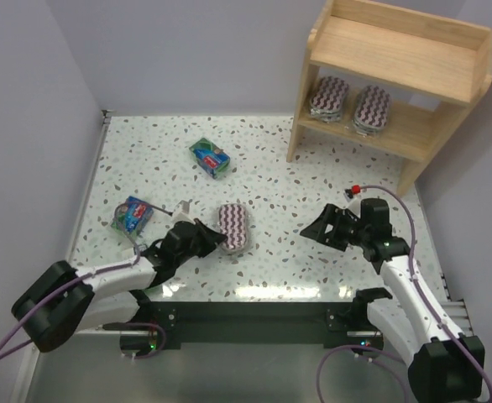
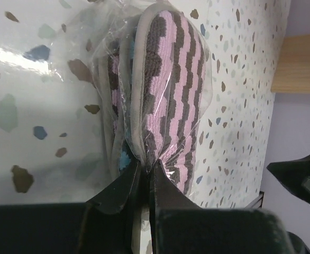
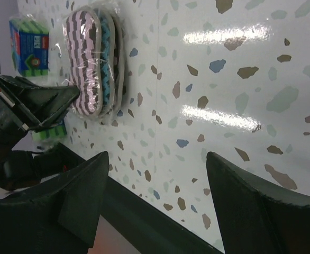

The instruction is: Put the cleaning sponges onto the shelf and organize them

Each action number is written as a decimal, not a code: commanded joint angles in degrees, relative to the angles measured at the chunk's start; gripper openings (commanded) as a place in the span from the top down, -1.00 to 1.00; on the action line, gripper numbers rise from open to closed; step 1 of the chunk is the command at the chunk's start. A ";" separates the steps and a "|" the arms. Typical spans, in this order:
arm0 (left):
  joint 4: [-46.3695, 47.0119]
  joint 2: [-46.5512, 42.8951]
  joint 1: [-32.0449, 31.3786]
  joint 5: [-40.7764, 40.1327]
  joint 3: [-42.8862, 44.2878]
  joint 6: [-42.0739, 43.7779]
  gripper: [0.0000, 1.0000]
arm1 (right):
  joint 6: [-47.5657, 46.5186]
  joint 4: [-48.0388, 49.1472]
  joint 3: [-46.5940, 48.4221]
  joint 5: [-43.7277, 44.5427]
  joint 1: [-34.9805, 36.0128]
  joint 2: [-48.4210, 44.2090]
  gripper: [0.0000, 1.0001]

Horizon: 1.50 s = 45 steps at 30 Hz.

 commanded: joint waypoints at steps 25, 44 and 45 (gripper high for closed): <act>43.61 46.61 -21.55 -2.42 23.30 -19.51 0.19 | 2.87 3.51 0.95 13.40 9.23 12.58 -0.57; 42.91 45.82 -21.47 -1.53 18.64 -18.20 0.28 | 17.11 23.99 -5.38 16.59 9.06 18.12 -0.23; 42.91 46.00 -21.55 -1.27 19.17 -17.50 0.28 | 17.29 23.91 -6.16 16.59 9.06 17.59 -0.20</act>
